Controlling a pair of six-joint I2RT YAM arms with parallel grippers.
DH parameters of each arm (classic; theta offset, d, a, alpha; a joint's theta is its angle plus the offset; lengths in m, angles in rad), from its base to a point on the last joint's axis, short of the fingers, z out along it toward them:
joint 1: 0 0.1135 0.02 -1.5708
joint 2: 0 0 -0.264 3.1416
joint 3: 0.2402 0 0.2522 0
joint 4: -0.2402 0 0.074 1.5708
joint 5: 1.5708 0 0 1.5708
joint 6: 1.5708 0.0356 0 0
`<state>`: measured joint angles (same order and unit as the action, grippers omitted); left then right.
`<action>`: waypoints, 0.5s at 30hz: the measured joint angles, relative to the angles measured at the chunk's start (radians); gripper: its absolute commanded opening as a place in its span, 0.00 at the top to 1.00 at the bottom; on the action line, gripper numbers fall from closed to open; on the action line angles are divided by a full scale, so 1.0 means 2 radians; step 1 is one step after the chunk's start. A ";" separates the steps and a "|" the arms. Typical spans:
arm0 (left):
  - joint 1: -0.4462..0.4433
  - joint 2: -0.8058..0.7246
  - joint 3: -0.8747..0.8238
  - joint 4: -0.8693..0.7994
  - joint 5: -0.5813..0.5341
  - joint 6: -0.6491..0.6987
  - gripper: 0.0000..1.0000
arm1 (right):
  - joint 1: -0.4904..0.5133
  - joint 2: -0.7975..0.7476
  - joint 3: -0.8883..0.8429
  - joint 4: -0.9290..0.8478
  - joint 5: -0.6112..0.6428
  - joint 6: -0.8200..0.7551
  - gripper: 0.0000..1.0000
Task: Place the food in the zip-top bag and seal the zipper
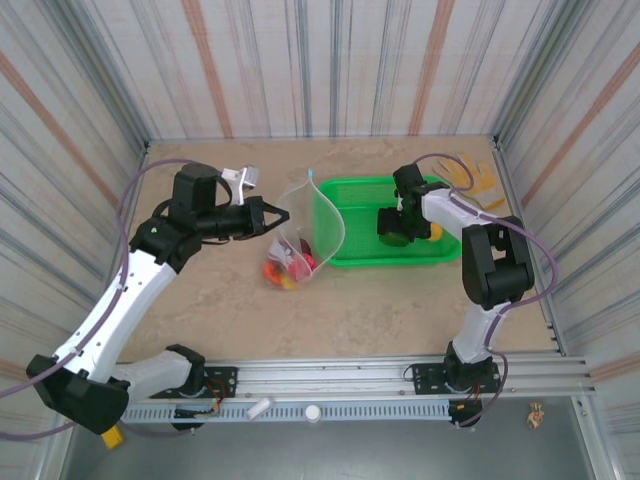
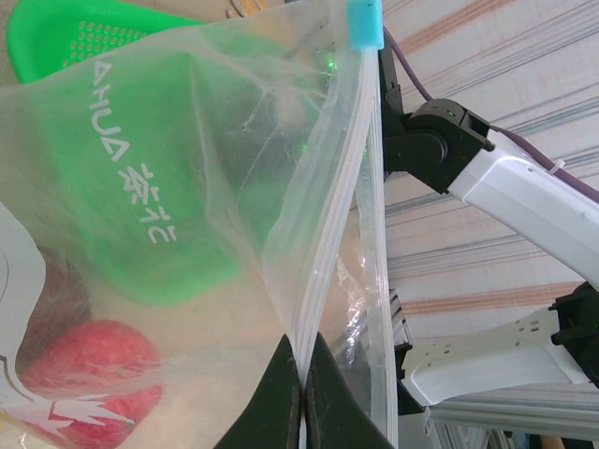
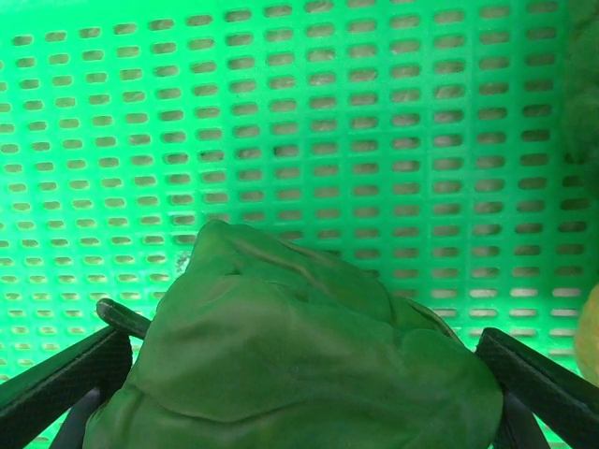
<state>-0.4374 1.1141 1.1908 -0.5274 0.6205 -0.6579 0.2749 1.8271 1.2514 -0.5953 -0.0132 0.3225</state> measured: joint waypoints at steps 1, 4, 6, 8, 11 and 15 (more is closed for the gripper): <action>0.000 0.000 0.000 0.000 0.001 0.000 1.00 | 0.000 0.000 0.000 0.000 -0.004 -0.001 0.13; 0.000 0.000 0.000 0.000 0.004 0.000 1.00 | 0.000 0.003 0.005 0.000 -0.008 -0.001 0.17; 0.000 0.000 0.000 0.000 0.004 0.000 1.00 | 0.000 0.003 0.007 0.000 -0.008 -0.001 0.18; 0.000 0.000 0.000 0.000 0.004 0.000 1.00 | 0.001 0.003 0.007 0.000 -0.009 -0.001 0.18; 0.000 0.000 0.000 0.000 0.004 0.000 1.00 | 0.001 -0.006 0.007 -0.002 -0.009 0.004 0.18; 0.000 0.000 0.000 0.000 0.004 -0.001 1.00 | 0.010 -0.054 0.009 -0.009 -0.005 0.009 0.18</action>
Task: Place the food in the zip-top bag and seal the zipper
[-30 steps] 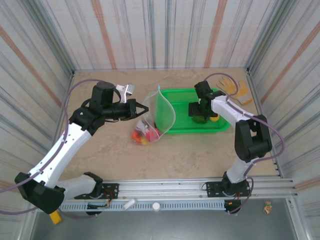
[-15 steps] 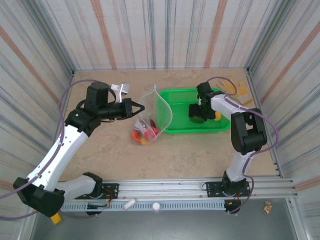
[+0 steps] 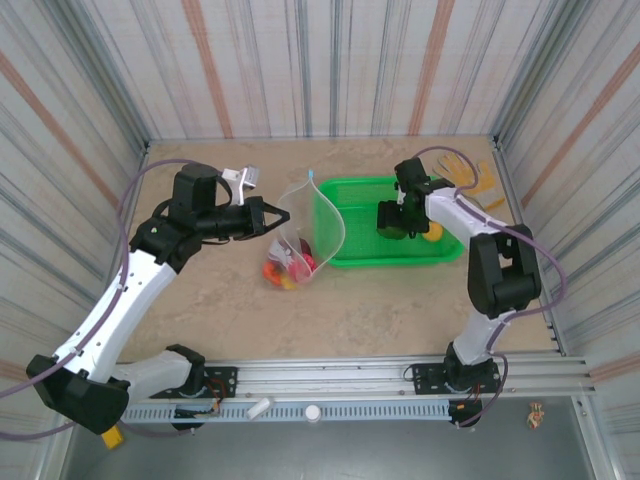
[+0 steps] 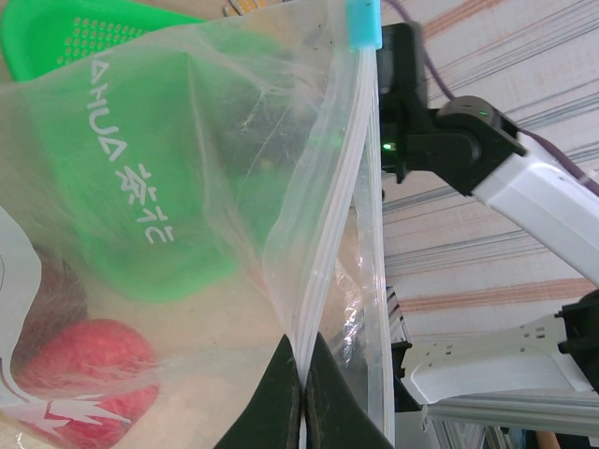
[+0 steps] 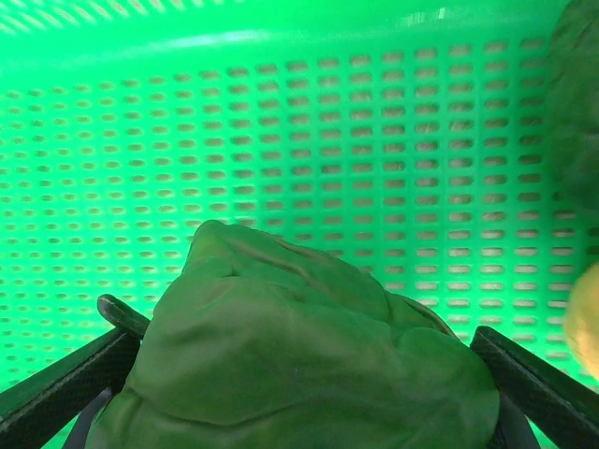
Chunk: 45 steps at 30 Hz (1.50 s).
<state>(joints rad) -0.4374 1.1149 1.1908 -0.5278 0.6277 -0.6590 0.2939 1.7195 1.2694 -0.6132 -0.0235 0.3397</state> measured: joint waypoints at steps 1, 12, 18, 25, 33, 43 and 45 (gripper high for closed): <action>0.000 0.001 0.000 0.000 0.000 -0.001 1.00 | 0.004 -0.016 0.003 -0.004 0.001 0.000 0.18; 0.000 0.018 0.001 0.000 0.006 -0.017 1.00 | 0.042 -0.195 0.058 -0.011 -0.059 0.000 0.20; 0.000 0.034 0.017 0.000 0.012 -0.026 1.00 | 0.089 -0.233 0.085 -0.001 -0.153 0.002 0.20; 0.000 0.036 0.038 -0.001 0.013 -0.028 1.00 | 0.183 -0.229 0.129 0.006 -0.203 0.010 0.20; 0.000 0.040 0.051 -0.015 0.012 -0.028 1.00 | 0.219 -0.206 0.108 0.037 -0.182 0.038 0.22; 0.000 0.040 0.059 -0.024 0.008 -0.028 1.00 | 0.241 -0.147 0.111 -0.008 -0.099 0.046 0.23; 0.000 0.040 0.063 -0.027 0.006 -0.027 1.00 | 0.252 -0.127 0.134 -0.034 -0.072 0.039 0.23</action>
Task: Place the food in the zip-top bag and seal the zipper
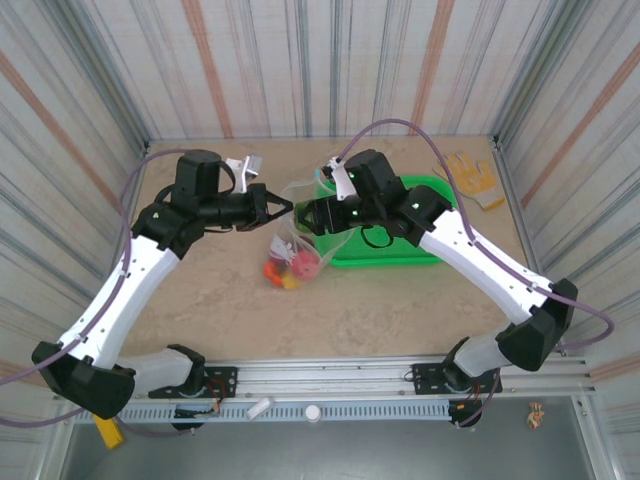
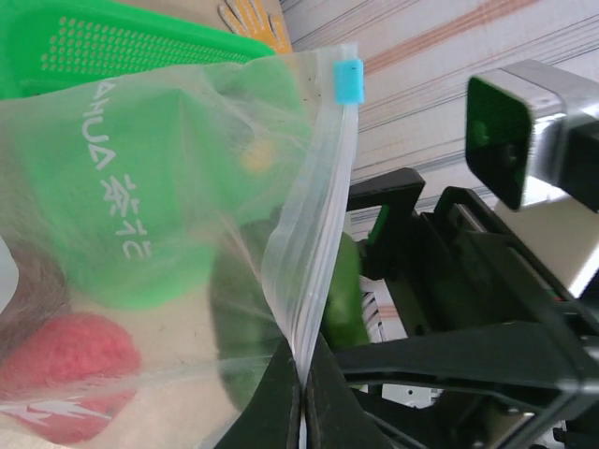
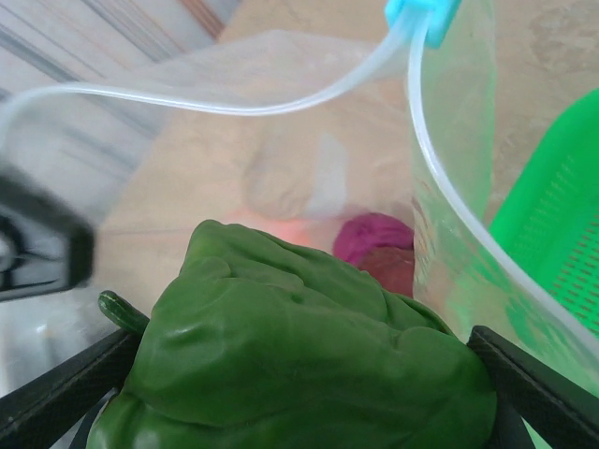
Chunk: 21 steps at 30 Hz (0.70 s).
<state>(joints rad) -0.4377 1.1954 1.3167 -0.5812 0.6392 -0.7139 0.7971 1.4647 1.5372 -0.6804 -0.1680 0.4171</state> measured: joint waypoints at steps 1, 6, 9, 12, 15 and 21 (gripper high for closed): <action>0.000 0.000 0.002 -0.001 -0.001 0.000 1.00 | 0.005 0.006 0.010 -0.011 0.012 -0.003 0.23; 0.000 0.000 0.013 -0.001 -0.002 0.000 1.00 | 0.028 0.032 0.048 -0.058 0.089 -0.014 0.25; 0.000 0.000 0.014 -0.001 -0.002 0.000 1.00 | 0.038 0.043 0.058 -0.075 0.123 -0.019 0.20; 0.000 0.002 0.014 -0.001 -0.003 0.000 1.00 | 0.048 0.060 0.074 -0.092 0.147 -0.025 0.14; 0.000 0.004 0.014 -0.001 -0.003 0.000 1.00 | 0.054 0.072 0.085 -0.098 0.159 -0.031 0.09; 0.000 0.005 0.014 -0.001 -0.003 0.000 1.00 | 0.056 0.073 0.087 -0.105 0.166 -0.037 0.06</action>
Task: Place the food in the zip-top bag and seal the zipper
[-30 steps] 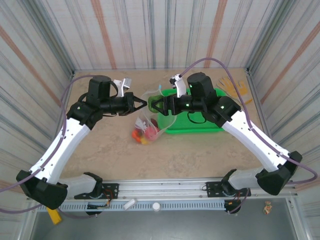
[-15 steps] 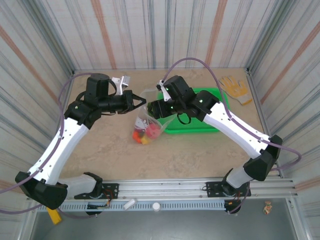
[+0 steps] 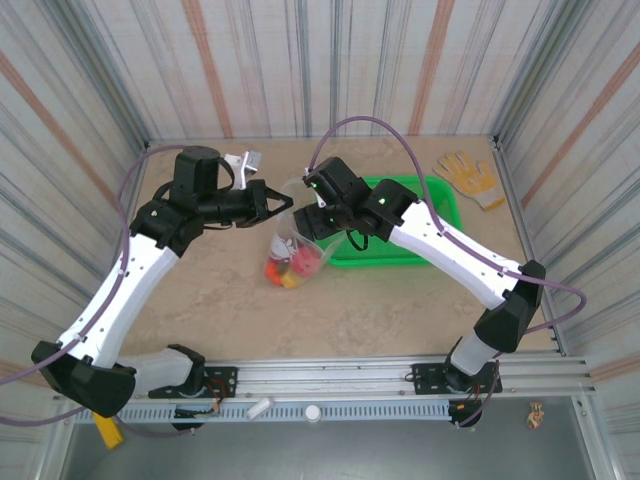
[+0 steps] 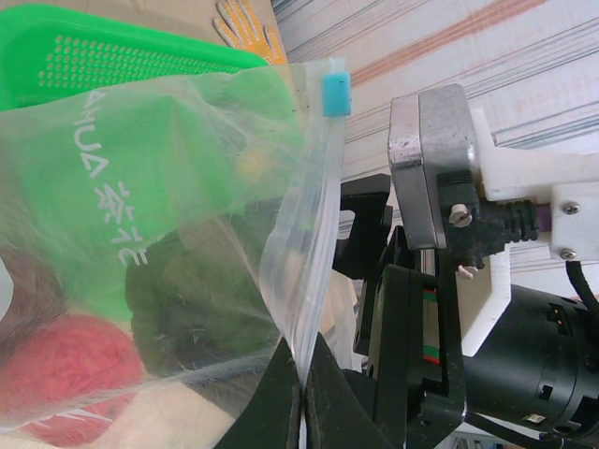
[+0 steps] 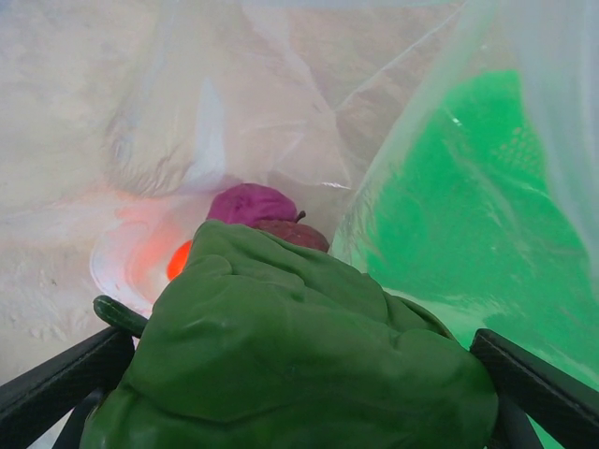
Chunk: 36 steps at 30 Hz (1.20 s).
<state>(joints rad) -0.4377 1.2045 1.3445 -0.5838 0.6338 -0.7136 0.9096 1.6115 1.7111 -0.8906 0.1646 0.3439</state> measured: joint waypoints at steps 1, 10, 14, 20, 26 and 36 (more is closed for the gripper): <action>0.000 0.000 0.000 0.000 0.000 0.000 1.00 | 0.000 0.000 0.000 0.000 0.000 -0.002 0.05; 0.000 0.005 0.000 0.001 0.000 0.000 1.00 | -0.016 -0.017 -0.006 0.005 -0.019 -0.006 0.01; 0.000 0.005 0.000 0.000 0.000 0.000 1.00 | -0.021 -0.027 -0.010 0.009 -0.030 -0.006 0.01; 0.000 0.005 0.000 0.000 -0.002 0.000 1.00 | -0.023 -0.032 -0.011 0.019 -0.048 -0.005 0.13; 0.000 0.005 0.000 0.000 -0.003 0.000 1.00 | -0.028 -0.065 -0.013 0.028 -0.059 -0.005 0.63; 0.048 -0.032 -0.036 0.023 -0.011 -0.025 1.00 | -0.071 -0.130 -0.031 0.030 -0.049 -0.006 0.70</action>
<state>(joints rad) -0.3416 1.1408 1.2720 -0.5385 0.6109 -0.7643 0.7673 1.3506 1.6497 -0.8314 0.0673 0.3317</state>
